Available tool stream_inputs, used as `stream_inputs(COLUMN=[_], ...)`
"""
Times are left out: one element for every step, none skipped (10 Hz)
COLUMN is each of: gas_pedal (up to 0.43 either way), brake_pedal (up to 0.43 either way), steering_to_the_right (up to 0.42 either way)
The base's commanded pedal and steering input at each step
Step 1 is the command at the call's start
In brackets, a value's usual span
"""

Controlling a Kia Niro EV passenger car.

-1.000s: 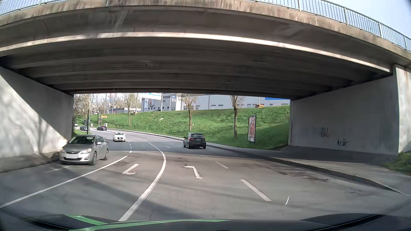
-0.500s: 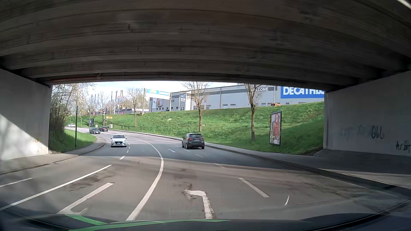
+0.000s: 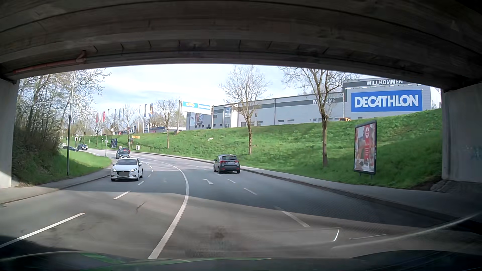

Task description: Follow the waypoints while adhering to traffic rules and regulations

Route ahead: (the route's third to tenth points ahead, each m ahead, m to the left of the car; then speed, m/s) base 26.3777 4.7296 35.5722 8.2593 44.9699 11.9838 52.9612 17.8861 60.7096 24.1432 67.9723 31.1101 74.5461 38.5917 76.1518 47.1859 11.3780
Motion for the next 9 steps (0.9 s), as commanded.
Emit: stream_inputs(gas_pedal=[0.150,0.150,0.150,0.150,0.138,0.138,0.130,0.098,0.000], brake_pedal=[0.000,0.000,0.000,0.000,0.000,0.000,0.000,0.000,0.000], steering_to_the_right=[-0.041,-0.041,-0.041,-0.040,-0.040,-0.041,-0.041,-0.041,-0.041])
